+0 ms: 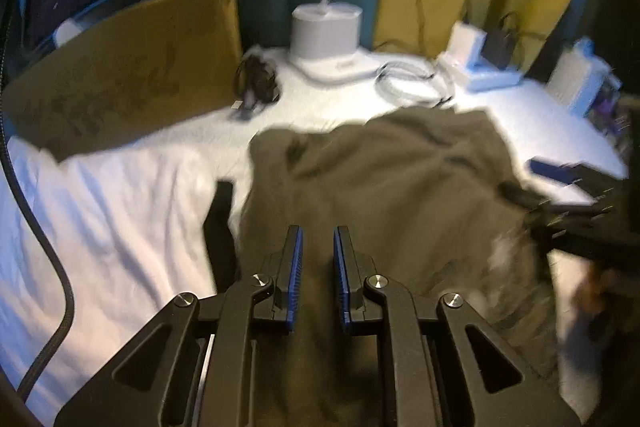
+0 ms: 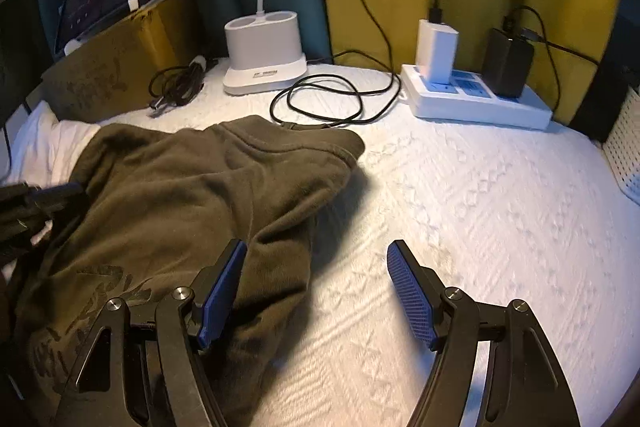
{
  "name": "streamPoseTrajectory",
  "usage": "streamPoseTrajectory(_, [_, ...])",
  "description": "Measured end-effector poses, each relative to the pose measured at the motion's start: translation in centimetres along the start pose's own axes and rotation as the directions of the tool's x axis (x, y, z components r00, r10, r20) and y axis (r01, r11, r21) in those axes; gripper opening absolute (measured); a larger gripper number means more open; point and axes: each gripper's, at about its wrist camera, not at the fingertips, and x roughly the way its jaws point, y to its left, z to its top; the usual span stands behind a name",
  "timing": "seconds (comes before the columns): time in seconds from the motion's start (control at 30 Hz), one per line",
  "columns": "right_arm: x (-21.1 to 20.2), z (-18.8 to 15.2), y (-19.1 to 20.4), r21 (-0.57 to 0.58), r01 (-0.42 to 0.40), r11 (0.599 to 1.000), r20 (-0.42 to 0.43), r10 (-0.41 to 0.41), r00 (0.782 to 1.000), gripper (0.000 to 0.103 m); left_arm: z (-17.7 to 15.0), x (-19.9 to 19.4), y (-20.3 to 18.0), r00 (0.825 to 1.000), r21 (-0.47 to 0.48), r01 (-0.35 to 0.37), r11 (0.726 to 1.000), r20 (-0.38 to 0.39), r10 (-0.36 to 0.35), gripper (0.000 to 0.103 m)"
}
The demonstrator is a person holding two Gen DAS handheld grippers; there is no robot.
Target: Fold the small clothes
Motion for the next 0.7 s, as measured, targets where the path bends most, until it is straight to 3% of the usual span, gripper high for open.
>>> streamPoseTrajectory(0.2, [-2.2,-1.1,-0.3,0.01,-0.012,1.0,0.011,0.012,1.0,0.074,-0.9,0.1,1.1,0.999,-0.026,-0.042,0.999,-0.005,0.041,0.015])
streamPoseTrajectory(0.47, [-2.8,-4.0,0.0,-0.015,0.001,1.0,-0.028,-0.002,1.0,0.074,-2.0,-3.0,0.1,0.999,-0.019,-0.005,1.0,0.048,0.006,0.015])
streamPoseTrajectory(0.5, [-2.8,-4.3,0.1,-0.016,0.002,1.0,-0.029,-0.003,1.0,0.074,-2.2,-3.4,0.0,0.999,-0.015,0.001,1.0,0.054,0.0,0.018])
streamPoseTrajectory(0.6, [-3.0,-5.4,0.3,-0.026,0.013,1.0,-0.029,-0.014,0.999,0.074,-3.1,-4.6,-0.6,0.997,-0.011,0.027,1.0,0.07,-0.026,0.048])
streamPoseTrajectory(0.7, [-3.5,-6.0,0.3,-0.021,0.017,1.0,-0.022,-0.017,1.0,0.074,-4.2,-5.7,-1.1,0.996,-0.007,0.044,0.999,0.08,-0.043,0.05])
